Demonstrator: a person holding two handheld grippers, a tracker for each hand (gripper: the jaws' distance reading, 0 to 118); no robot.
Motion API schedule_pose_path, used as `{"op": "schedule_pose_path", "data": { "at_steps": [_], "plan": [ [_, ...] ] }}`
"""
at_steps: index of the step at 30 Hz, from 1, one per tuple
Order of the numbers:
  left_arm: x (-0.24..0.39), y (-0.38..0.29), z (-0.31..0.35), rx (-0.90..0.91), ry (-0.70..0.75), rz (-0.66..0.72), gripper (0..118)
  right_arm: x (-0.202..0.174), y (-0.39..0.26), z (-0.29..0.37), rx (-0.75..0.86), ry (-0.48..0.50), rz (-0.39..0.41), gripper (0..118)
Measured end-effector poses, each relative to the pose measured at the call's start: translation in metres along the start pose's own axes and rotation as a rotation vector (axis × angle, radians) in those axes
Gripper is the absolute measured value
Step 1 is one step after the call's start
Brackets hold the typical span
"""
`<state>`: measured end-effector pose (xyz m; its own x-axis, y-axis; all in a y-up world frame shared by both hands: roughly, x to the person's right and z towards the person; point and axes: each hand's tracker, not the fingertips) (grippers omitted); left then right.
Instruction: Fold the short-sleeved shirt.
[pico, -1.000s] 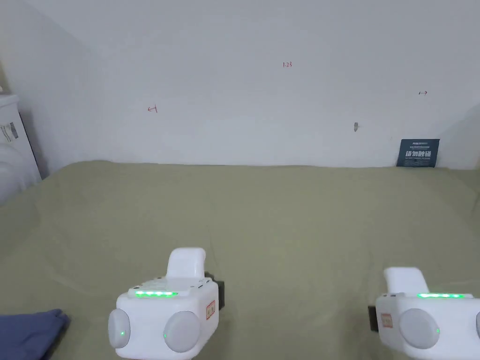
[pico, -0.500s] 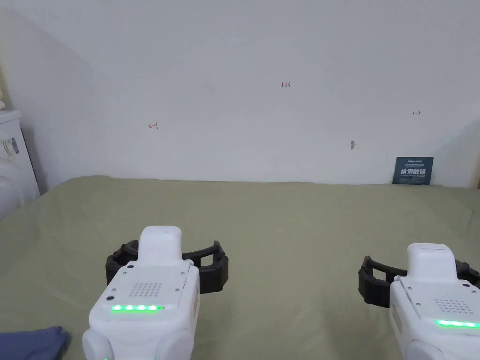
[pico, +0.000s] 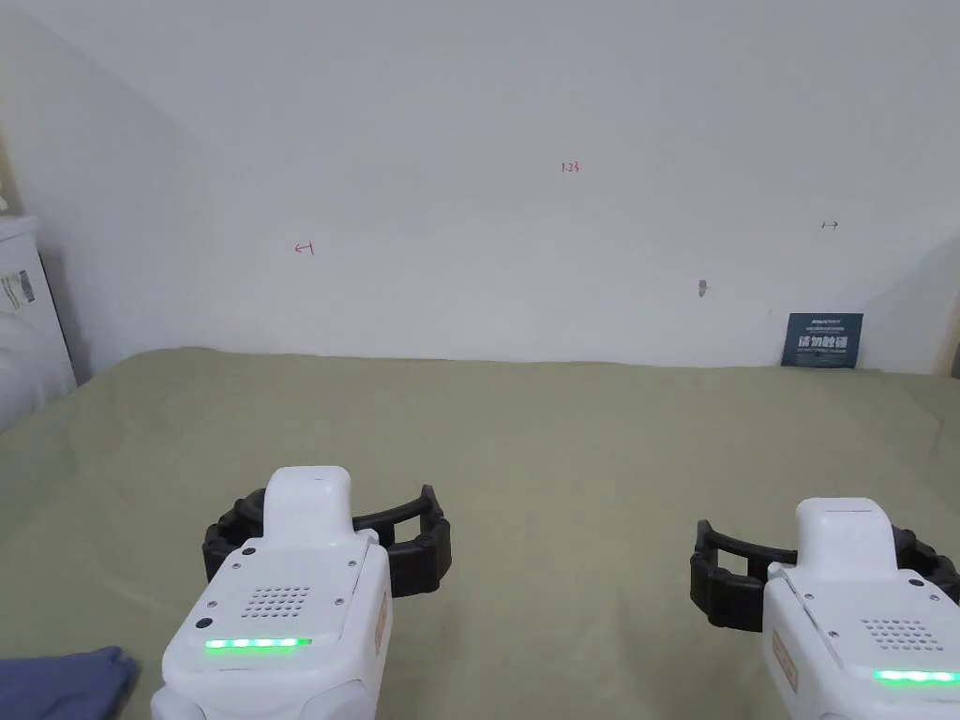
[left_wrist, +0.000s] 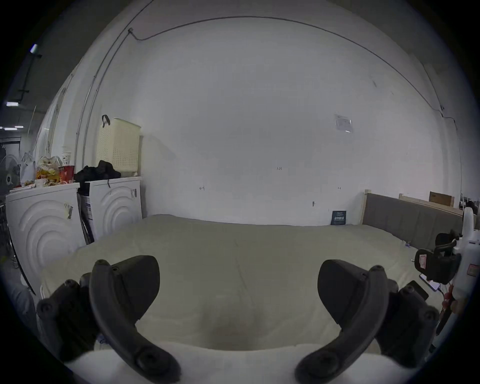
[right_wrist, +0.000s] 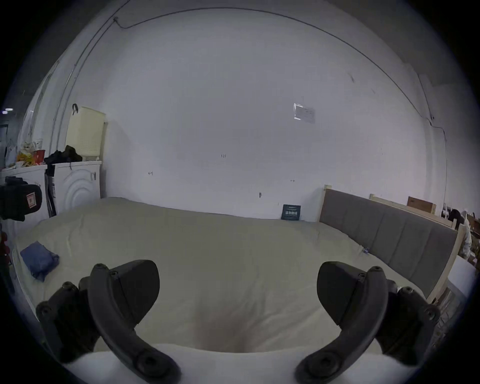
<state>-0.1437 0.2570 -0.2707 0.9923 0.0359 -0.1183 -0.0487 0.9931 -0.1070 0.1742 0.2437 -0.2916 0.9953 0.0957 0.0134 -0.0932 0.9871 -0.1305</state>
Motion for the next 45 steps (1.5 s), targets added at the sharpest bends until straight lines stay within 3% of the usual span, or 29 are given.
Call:
{"op": "schedule_pose_path", "data": {
  "at_steps": [5, 11, 21, 34, 37, 45],
  "plan": [
    [0.000, -0.001, 0.003, -0.010, 0.007, 0.004, 118, 0.004, 0.001, 0.004, 0.026, 0.007, -0.045, 118],
    [0.000, -0.006, 0.006, -0.017, 0.012, 0.012, 118, -0.002, -0.001, 0.007, 0.028, -0.018, 0.005, 118],
    [0.000, -0.003, 0.005, -0.037, -0.018, 0.001, 118, 0.001, -0.002, 0.009, 0.010, -0.070, -0.013, 118],
    [0.006, 0.001, 0.005, -0.025, -0.014, -0.023, 118, -0.002, 0.010, 0.011, 0.068, -0.017, -0.020, 118],
    [0.007, 0.003, 0.005, -0.023, -0.025, -0.023, 118, 0.000, 0.014, 0.011, 0.050, 0.039, -0.032, 118],
    [0.002, 0.009, 0.007, -0.027, -0.023, 0.019, 118, 0.000, 0.014, 0.014, 0.063, 0.011, -0.034, 118]
  ]
}}
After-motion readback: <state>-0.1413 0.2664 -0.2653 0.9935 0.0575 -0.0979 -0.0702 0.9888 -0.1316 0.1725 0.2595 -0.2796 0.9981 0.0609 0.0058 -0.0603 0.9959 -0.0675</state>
